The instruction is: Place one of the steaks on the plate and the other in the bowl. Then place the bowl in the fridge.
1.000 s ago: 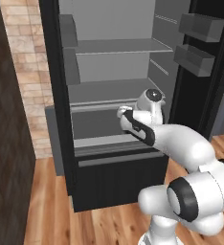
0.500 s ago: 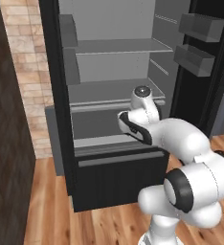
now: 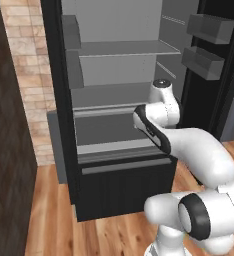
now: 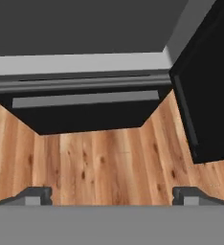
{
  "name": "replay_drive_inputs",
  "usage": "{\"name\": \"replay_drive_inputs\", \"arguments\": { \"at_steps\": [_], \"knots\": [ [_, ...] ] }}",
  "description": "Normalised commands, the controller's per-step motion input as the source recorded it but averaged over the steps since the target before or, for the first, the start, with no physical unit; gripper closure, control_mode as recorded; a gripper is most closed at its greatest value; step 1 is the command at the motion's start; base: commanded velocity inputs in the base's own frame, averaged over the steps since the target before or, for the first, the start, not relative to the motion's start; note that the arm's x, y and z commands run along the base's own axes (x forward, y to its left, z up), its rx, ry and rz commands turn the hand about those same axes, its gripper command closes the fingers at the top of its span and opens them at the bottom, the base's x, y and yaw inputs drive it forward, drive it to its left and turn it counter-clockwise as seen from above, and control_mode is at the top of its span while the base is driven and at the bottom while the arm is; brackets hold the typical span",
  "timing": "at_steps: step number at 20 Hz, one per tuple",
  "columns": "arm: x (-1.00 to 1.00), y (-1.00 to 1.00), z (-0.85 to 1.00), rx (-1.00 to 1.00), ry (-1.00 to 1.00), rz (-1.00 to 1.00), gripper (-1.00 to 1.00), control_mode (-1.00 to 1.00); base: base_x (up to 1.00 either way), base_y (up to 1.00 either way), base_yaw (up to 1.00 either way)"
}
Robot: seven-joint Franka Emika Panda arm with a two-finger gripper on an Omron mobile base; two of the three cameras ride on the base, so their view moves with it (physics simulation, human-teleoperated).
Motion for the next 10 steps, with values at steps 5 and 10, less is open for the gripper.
{"name": "replay_drive_inputs", "arguments": {
  "at_steps": [5, 10],
  "knots": [
    [-0.98, 0.02, 0.14, 0.11, -0.19, -0.04, -1.0, -1.0, 0.0, 0.0, 0.0],
    [-0.76, 0.22, 0.2, 0.09, -0.15, 0.0, -1.0, -1.0, 0.0, 0.0, 0.0]
  ]
}}
